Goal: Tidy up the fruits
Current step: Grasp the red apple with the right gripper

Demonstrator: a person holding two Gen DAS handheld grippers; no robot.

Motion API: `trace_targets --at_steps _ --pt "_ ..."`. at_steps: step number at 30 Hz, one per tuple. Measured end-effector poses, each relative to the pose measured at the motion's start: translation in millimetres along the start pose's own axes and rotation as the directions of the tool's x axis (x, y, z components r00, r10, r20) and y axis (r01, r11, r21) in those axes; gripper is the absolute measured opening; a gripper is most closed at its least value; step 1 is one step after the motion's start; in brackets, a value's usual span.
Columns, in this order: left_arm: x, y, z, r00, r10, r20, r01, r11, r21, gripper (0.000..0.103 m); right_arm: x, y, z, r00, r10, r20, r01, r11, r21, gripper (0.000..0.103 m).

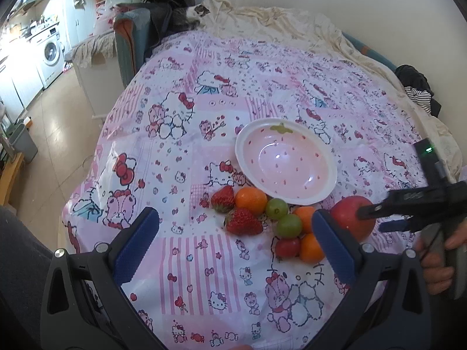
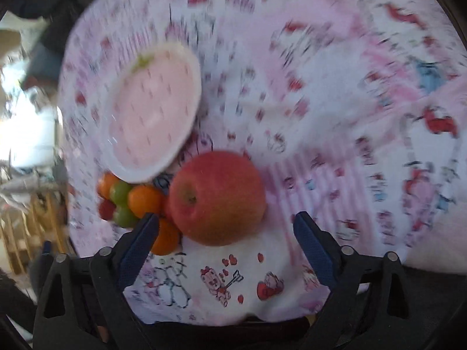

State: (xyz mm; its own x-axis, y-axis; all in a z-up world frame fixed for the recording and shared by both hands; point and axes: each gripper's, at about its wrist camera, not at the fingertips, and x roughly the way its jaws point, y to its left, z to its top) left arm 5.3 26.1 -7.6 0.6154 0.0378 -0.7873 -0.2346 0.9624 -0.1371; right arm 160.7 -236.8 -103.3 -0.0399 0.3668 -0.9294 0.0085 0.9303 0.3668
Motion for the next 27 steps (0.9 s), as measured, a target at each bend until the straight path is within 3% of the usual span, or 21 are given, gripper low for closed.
trace_targets --at_steps 4,8,15,18,27 --pt "2 4 -1 1.000 0.007 -0.020 -0.008 1.000 -0.017 0.103 22 12 -1 1.000 -0.007 -0.025 0.007 1.000 0.018 0.093" --pt "4 6 -1 1.000 0.003 -0.028 -0.004 1.000 -0.028 0.103 30 18 2 0.996 -0.087 -0.014 0.087 0.996 0.018 0.092" --pt "6 2 1 0.999 -0.009 -0.036 0.008 1.000 -0.022 0.103 38 22 5 0.989 -0.150 -0.016 0.150 0.989 -0.009 0.092" --pt "8 4 1 0.999 -0.009 -0.047 0.008 1.000 -0.027 0.103 38 21 3 0.989 -0.148 -0.004 0.148 0.989 0.002 0.087" --pt "10 7 1 0.998 -0.006 -0.057 0.004 0.999 -0.035 0.103 30 17 -3 0.996 -0.086 0.011 0.087 0.996 -0.021 0.086"
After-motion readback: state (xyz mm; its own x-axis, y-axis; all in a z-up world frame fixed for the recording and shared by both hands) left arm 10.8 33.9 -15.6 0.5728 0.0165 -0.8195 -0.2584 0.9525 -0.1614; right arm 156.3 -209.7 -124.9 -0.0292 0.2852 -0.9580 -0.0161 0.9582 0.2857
